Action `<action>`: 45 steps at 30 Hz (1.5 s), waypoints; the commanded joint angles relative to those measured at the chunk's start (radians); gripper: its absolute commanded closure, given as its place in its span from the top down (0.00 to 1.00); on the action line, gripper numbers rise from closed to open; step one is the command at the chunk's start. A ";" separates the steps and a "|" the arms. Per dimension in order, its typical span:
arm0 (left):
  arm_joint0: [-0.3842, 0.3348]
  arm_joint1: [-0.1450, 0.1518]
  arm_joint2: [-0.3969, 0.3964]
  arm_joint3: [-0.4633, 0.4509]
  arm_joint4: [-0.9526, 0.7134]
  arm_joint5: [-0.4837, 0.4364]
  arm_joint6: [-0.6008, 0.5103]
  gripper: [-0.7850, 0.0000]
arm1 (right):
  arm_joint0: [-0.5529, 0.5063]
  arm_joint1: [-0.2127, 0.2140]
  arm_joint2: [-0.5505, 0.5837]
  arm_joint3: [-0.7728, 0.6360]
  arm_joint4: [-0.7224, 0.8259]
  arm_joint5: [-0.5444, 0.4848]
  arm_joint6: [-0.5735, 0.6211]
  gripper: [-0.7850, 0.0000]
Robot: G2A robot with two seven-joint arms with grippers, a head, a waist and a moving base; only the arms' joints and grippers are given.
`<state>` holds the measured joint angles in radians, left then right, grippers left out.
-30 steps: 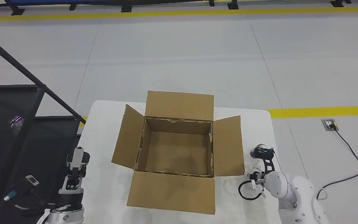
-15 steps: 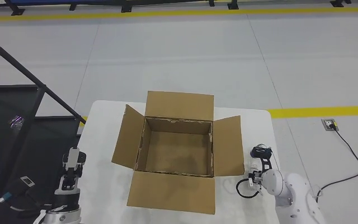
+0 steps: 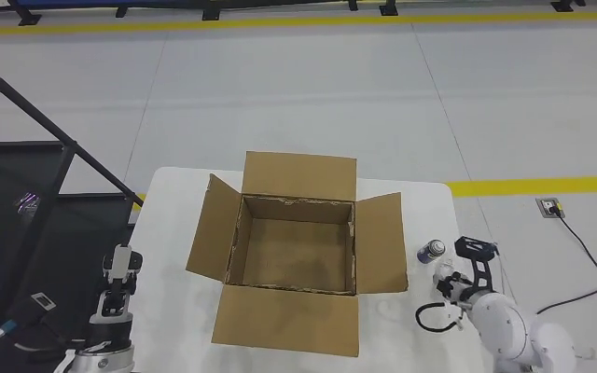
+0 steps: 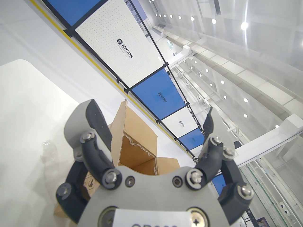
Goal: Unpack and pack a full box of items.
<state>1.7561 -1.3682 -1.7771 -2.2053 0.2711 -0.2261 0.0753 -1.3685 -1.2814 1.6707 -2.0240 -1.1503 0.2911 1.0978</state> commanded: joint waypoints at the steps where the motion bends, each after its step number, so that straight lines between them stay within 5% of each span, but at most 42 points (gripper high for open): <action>1: 0.000 0.000 0.000 -0.001 0.002 -0.001 0.003 1.00 | -0.043 -0.002 0.008 -0.099 0.013 0.019 -0.060 0.00; 7: 0.017 -0.002 -0.005 -0.002 0.001 -0.015 0.019 1.00 | -0.098 -0.008 -0.028 -0.308 0.031 0.037 -0.179 0.00; 13: 0.038 -0.004 -0.009 0.002 -0.013 -0.028 0.040 1.00 | -0.007 -0.018 -0.185 -0.326 0.023 0.013 -0.345 0.00; 19: 0.056 -0.009 -0.016 0.001 -0.032 -0.035 0.082 1.00 | 0.156 -0.029 -0.440 -0.299 -0.095 -0.010 -0.186 0.00; 25: 0.078 -0.011 -0.030 -0.003 -0.052 -0.052 0.091 1.00 | 0.469 -0.082 -0.719 0.010 -0.119 0.047 -0.034 0.00; 33: 0.095 -0.013 -0.039 -0.009 -0.059 -0.059 0.092 1.00 | 0.769 -0.191 -0.938 0.490 0.044 0.161 -0.008 0.00; 44: 0.113 -0.017 -0.048 -0.012 -0.066 -0.069 0.090 1.00 | 0.936 -0.327 -1.069 0.975 0.250 0.181 -0.079 0.00; 45: 0.114 -0.017 -0.048 -0.013 -0.065 -0.068 0.087 1.00 | 0.942 -0.335 -1.071 1.002 0.260 0.177 -0.091 0.14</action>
<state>1.8694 -1.3853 -1.8251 -2.2175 0.2043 -0.2953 0.1653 -0.4327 -1.6088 0.6004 -1.0531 -0.9036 0.4735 1.0175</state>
